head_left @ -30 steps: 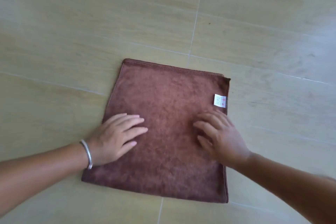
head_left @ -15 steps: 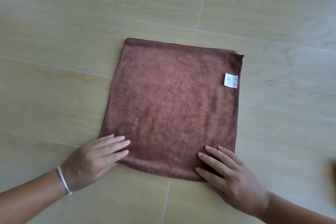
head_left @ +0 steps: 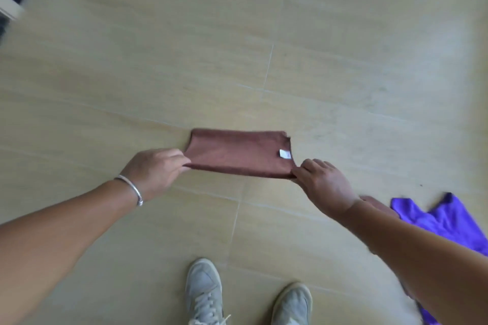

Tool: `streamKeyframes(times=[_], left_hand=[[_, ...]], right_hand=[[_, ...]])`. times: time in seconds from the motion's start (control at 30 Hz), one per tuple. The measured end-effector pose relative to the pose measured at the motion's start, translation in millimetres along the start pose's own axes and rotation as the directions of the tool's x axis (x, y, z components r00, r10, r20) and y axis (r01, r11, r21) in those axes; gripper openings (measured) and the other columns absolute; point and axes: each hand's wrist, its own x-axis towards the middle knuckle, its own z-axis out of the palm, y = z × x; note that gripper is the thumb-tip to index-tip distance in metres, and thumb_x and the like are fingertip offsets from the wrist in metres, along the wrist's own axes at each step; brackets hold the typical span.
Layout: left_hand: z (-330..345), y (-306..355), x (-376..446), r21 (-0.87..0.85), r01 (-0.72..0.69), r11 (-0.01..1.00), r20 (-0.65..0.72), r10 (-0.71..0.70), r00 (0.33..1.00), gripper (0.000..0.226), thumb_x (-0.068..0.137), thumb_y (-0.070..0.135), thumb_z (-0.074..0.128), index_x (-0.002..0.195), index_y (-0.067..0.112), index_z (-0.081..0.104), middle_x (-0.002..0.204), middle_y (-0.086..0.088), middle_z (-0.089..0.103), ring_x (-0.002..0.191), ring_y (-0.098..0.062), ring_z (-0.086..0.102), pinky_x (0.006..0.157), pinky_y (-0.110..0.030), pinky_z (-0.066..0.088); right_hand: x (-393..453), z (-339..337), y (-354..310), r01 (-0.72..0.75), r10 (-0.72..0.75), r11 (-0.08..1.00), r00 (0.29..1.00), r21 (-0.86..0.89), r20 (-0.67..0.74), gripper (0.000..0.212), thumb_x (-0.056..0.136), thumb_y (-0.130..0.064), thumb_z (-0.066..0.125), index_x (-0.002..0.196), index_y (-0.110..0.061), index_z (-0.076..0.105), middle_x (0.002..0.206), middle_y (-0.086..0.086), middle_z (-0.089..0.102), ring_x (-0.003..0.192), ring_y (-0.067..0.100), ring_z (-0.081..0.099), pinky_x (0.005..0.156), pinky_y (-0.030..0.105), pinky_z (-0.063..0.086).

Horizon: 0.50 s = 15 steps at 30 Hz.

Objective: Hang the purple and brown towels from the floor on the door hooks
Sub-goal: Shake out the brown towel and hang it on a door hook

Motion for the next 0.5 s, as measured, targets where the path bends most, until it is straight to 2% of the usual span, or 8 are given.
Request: streamKeyframes(times=[0.1,0.2,0.23,0.3,0.33,0.4,0.5], left_hand=[[-98,22,0,0.093,0.018,0.996,0.014,-0.019,1.0,0.024,0.087,0.035,0.056,0.083,0.018,0.072,0.068,-0.003,0.061,0.056,-0.027,0.062,0.043,-0.031,0.048],[-202,47,-5,0.115,0.012,0.993,-0.002,-0.012,1.0,0.006,0.082,0.025,0.073,0.084,0.019,0.071,0.067,-0.002,0.061,0.056,-0.027,0.063,0.044,-0.03,0.049],[-239,57,-8,0.125,0.016,0.992,0.028,-0.019,0.999,0.008,0.083,0.027,0.072,0.087,0.02,0.071,0.071,-0.001,0.062,0.062,-0.027,0.064,0.048,-0.03,0.05],[-313,76,-12,0.179,0.039,0.983,0.109,-0.059,0.992,0.018,0.093,0.039,0.056,0.098,0.026,0.067,0.088,0.003,0.064,0.083,-0.024,0.065,0.064,-0.03,0.049],[-347,85,-14,0.224,0.031,0.974,0.159,-0.068,0.985,0.024,0.095,0.044,0.048,0.104,0.027,0.063,0.095,0.005,0.064,0.091,-0.022,0.063,0.069,-0.03,0.045],[-411,105,-18,0.295,-0.027,0.955,0.21,-0.037,0.977,0.027,0.097,0.047,0.04,0.105,0.028,0.058,0.101,0.006,0.06,0.096,-0.018,0.06,0.07,-0.031,0.039],[-502,132,-28,0.315,-0.062,0.947,0.2,-0.002,0.98,0.026,0.098,0.047,0.037,0.1,0.027,0.055,0.1,0.006,0.057,0.094,-0.019,0.058,0.066,-0.029,0.032]], right_hand=[[19,-111,-16,-0.023,0.025,0.999,0.998,-0.041,0.061,0.01,0.079,-0.013,0.076,0.079,-0.009,0.066,0.065,0.006,0.059,0.058,0.029,0.059,0.052,0.033,0.05],[31,-226,-40,0.001,0.007,0.995,0.996,-0.098,0.091,0.012,0.087,-0.02,0.068,0.08,-0.011,0.065,0.068,0.004,0.062,0.063,0.028,0.064,0.054,0.03,0.05],[33,-265,-51,-0.007,0.025,0.99,0.991,-0.139,0.13,0.015,0.093,-0.025,0.059,0.086,-0.013,0.063,0.075,0.003,0.065,0.071,0.027,0.065,0.058,0.03,0.049],[31,-343,-74,-0.018,0.076,0.971,0.969,-0.238,0.236,0.022,0.101,-0.031,0.038,0.099,-0.018,0.055,0.094,-0.001,0.065,0.09,0.023,0.064,0.067,0.03,0.043],[30,-377,-84,-0.011,0.089,0.961,0.958,-0.278,0.271,0.021,0.102,-0.03,0.034,0.102,-0.02,0.052,0.1,-0.003,0.064,0.094,0.022,0.063,0.069,0.03,0.042],[29,-446,-101,0.003,0.114,0.938,0.942,-0.348,0.316,0.014,0.098,-0.019,0.037,0.105,-0.019,0.049,0.103,-0.003,0.064,0.093,0.023,0.063,0.067,0.031,0.041],[26,-542,-127,-0.001,0.123,0.924,0.947,-0.382,0.295,0.017,0.091,-0.009,0.039,0.103,-0.018,0.048,0.102,-0.001,0.063,0.09,0.025,0.062,0.065,0.032,0.039]])
